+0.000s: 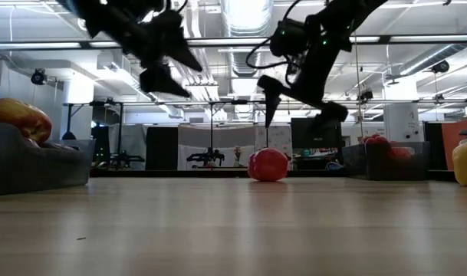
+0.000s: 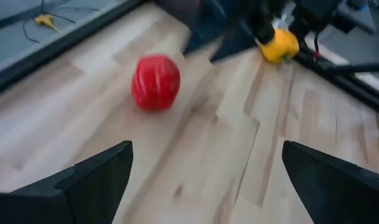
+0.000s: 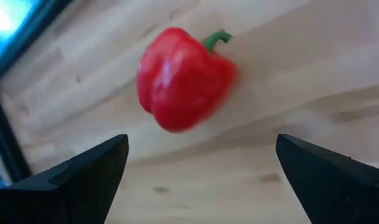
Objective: Sort produce into baskets
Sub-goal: Put the red bell pepper into the right black transparent bin
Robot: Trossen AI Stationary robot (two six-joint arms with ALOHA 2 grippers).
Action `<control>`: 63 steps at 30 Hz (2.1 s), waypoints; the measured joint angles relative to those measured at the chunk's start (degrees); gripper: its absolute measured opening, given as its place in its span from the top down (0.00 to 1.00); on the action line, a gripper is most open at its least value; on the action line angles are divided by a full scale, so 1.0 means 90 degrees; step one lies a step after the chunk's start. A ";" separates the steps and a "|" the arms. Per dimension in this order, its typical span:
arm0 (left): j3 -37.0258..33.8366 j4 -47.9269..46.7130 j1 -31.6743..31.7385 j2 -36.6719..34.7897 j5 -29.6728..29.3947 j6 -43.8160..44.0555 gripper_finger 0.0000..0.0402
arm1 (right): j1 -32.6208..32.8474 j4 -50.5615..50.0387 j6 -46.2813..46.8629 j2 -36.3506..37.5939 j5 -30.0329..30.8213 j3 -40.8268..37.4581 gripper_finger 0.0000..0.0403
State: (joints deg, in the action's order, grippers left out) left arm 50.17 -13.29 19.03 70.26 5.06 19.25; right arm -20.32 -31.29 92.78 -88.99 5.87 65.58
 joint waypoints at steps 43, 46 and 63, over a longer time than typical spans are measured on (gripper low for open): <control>-0.3236 0.2757 -0.1033 -0.1000 -0.0683 0.2432 0.02 | -0.1382 -0.2914 -0.3067 -0.3131 -0.1457 0.4116 0.01; -0.3079 0.2757 -0.1028 -0.1003 -0.0960 0.2163 0.02 | -0.1193 -0.3544 -0.5288 -0.3092 -0.1433 0.4583 0.01; -0.2166 0.1778 -0.1026 -0.1012 -0.1494 0.1267 0.02 | 0.0043 -0.3325 -0.1864 -0.3516 -0.0318 0.5246 0.01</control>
State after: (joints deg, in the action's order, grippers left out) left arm 30.68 2.72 9.80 61.14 -8.39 30.65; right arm -19.93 -61.21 76.00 -120.63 3.00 112.79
